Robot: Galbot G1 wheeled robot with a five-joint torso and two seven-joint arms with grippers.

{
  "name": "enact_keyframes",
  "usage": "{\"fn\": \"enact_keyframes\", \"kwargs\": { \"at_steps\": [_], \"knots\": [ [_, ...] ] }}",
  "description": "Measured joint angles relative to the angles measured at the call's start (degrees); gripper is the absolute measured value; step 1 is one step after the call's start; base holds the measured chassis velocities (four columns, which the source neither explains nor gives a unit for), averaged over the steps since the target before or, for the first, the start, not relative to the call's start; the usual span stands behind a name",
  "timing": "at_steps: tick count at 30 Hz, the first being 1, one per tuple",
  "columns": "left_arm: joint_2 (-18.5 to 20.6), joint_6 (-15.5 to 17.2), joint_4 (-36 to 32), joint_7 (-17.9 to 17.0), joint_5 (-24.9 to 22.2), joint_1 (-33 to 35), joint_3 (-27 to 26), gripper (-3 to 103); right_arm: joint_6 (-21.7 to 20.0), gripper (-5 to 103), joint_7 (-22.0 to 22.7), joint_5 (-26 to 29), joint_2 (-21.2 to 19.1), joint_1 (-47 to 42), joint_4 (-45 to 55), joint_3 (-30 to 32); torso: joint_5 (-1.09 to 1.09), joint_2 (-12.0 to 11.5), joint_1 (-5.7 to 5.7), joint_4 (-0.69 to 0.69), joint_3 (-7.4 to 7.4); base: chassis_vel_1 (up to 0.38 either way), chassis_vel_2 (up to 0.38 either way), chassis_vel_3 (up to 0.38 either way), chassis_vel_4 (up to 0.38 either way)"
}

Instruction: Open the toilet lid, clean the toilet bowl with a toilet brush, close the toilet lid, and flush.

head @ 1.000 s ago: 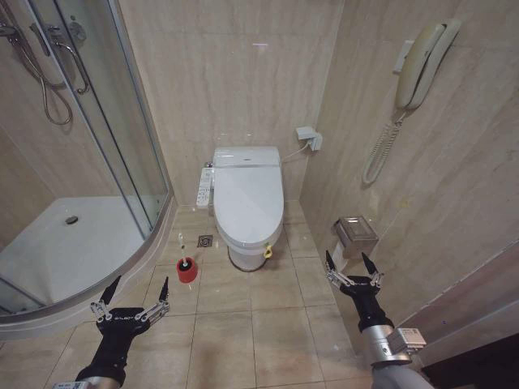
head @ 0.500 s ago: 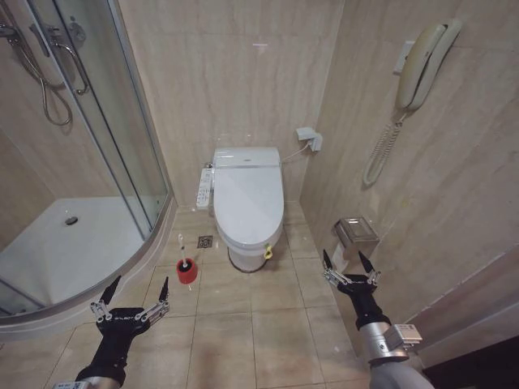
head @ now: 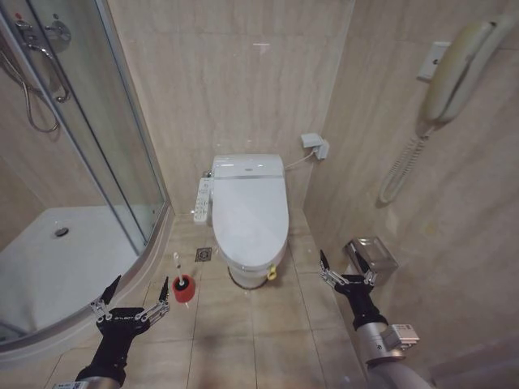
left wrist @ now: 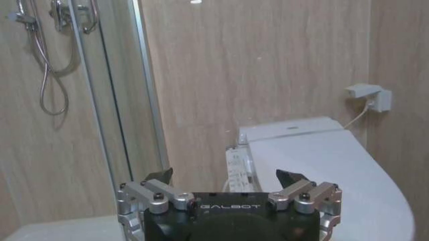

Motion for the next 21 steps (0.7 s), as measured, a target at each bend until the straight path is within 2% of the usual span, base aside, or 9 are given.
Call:
{"fn": "enact_keyframes", "kwargs": {
  "at_steps": [16, 21],
  "knots": [
    [0.00, 0.00, 0.00, 0.00, 0.00, 0.00, 0.00, 100, 0.86, 100, 0.04, 0.00, -0.25, -0.46, -0.43, -0.93, 0.01, 0.01, -0.03, 0.00, -0.01, -0.148, 0.156, 0.149, -0.151],
    [0.00, 0.00, 0.00, 0.00, 0.00, -0.01, 0.00, 100, 4.67, 100, -0.30, -0.57, -0.48, -1.74, -2.55, -0.44, 0.00, -0.01, 0.03, -0.02, 0.01, -0.174, 0.147, 0.133, -0.160]
  ]
}}
